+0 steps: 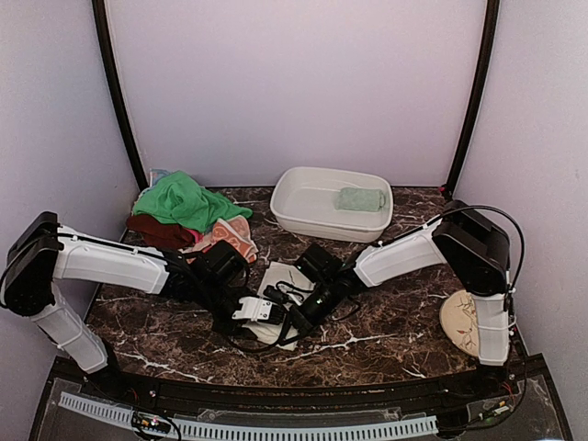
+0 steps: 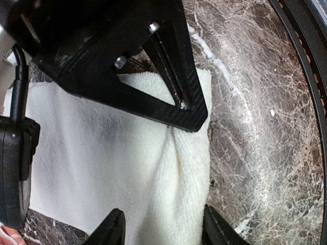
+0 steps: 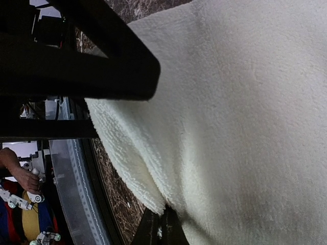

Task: Roll the towels
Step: Roll the towel at the center of the board.

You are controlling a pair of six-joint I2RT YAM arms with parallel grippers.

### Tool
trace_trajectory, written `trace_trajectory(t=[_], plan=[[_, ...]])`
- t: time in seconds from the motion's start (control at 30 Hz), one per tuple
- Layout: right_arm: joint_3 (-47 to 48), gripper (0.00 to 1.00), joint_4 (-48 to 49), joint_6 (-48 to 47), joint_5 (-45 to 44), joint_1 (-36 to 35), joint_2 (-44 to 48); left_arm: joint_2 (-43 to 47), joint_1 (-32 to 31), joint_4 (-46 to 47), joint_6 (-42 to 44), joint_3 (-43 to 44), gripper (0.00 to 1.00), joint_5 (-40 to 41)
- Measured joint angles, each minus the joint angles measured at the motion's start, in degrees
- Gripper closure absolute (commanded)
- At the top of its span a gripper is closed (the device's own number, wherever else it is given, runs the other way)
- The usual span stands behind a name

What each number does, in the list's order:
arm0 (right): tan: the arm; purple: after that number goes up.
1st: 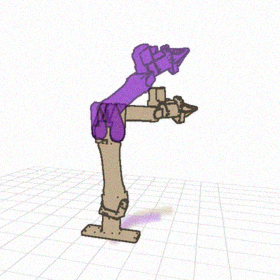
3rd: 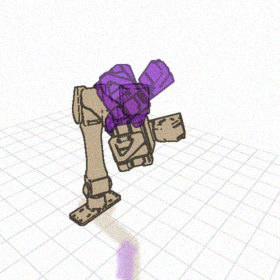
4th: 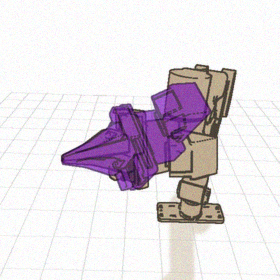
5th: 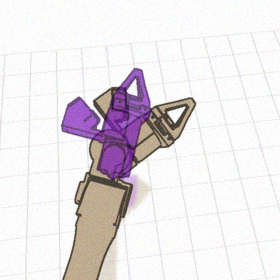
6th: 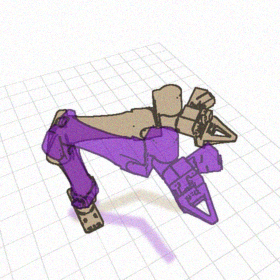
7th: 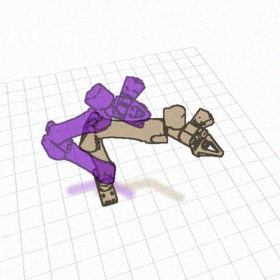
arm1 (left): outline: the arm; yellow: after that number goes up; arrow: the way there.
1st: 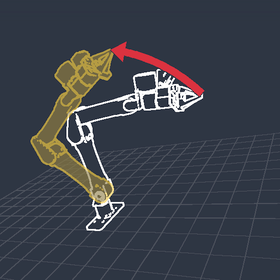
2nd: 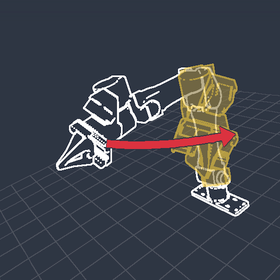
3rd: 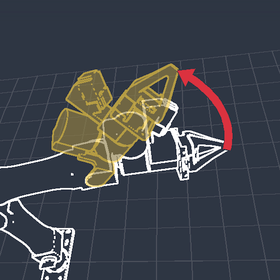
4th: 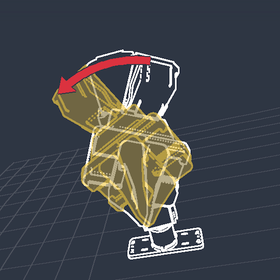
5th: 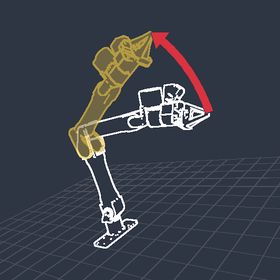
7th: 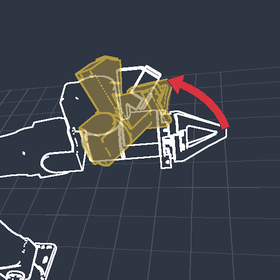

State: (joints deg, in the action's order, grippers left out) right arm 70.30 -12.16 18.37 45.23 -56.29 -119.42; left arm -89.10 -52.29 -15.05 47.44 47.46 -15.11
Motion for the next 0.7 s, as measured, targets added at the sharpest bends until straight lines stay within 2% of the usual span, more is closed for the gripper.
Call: trace_trajectory(t=[0.07,0.2,0.33,0.5,0.7], plan=[[0.0,1.00,0.0,0.4,0.2,0.2,0.0,-0.7,0.0,0.3,0.0,0.0,0.51,0.2],[0.0,1.00,0.1,1.6,0.7,0.6,0.0,-1.1,0.0,0.1,-0.6,0.1,0.39,-0.7],[0.0,1.00,0.1,2.1,1.0,0.9,0.0,-0.8,-0.6,-0.3,-1.4,0.1,0.36,-2.2],[0.0,1.00,0.1,2.3,1.0,0.9,0.0,-0.9,-1.3,-0.3,-1.4,0.1,0.45,-1.9],[-0.3,1.00,0.4,2.5,1.1,0.9,0.0,-3.1,-1.3,-0.1,-0.7,0.1,0.64,0.1]])
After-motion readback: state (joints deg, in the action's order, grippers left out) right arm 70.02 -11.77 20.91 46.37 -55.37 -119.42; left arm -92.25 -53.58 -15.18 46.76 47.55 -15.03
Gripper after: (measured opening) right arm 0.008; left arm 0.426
